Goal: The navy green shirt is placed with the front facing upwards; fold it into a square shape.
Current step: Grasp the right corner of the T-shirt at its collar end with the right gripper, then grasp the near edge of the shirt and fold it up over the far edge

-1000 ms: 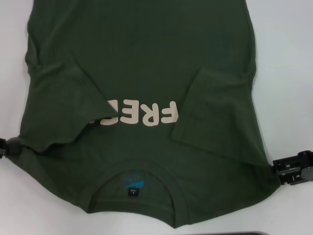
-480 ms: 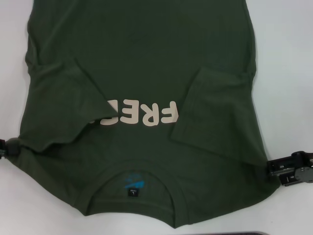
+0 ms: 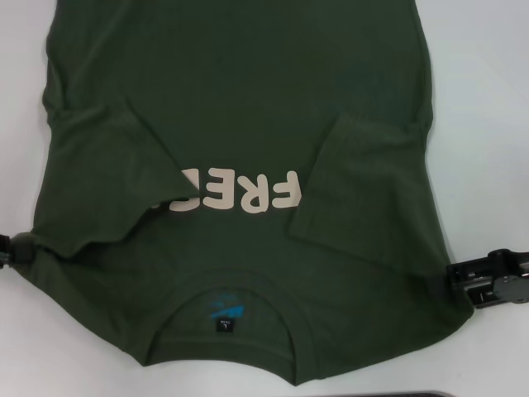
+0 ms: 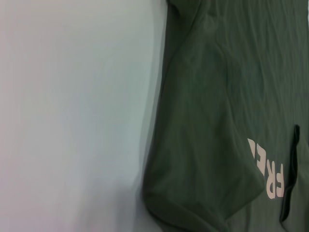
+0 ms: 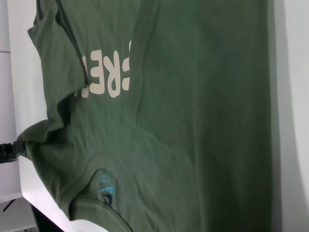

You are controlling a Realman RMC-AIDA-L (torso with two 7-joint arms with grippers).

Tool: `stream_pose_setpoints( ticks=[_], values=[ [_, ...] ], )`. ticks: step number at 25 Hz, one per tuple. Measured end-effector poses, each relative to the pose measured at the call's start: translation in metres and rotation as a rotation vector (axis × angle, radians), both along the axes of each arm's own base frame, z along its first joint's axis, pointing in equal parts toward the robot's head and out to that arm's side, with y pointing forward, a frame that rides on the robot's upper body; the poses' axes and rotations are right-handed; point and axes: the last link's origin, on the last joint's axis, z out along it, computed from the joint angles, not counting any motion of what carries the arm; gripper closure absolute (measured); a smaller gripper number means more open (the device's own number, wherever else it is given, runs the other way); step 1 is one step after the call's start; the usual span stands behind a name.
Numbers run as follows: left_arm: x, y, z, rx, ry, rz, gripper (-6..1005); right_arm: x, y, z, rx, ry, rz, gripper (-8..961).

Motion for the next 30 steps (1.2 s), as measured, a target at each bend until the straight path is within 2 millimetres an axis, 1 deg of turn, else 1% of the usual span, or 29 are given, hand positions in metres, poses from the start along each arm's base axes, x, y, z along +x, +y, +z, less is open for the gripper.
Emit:
stream_pose_setpoints(
  ticks=[7,18,23,26,30],
  values=[
    [0.0004,-0.0001,0.0000,0.002,-0.004,0.000,950,-0.0008,0.0016,-0.0005,0.005,0.001,0.003,195],
    [0.0039,0.0034,-0.0010,-0.005,-0.007,-0.009,951,-0.0024,0.0008,-0.0018,0.004,0.003,0.040,277],
    [0.0041,0.0030,-0.0011,-0.007,-0.009,-0.008,951,0.0006,0.0002,0.0020,0.011,-0.003,0.033,508],
    [0.0040,0.0028,-0.0011,-0.007,-0.010,-0.007,950,0.0014,-0.0001,0.0030,0.012,-0.005,0.031,748],
    [0.0040,0.0027,-0.0013,-0.009,-0.009,-0.007,950,0.0018,-0.0006,0.0035,0.008,-0.009,0.032,886]
  ],
)
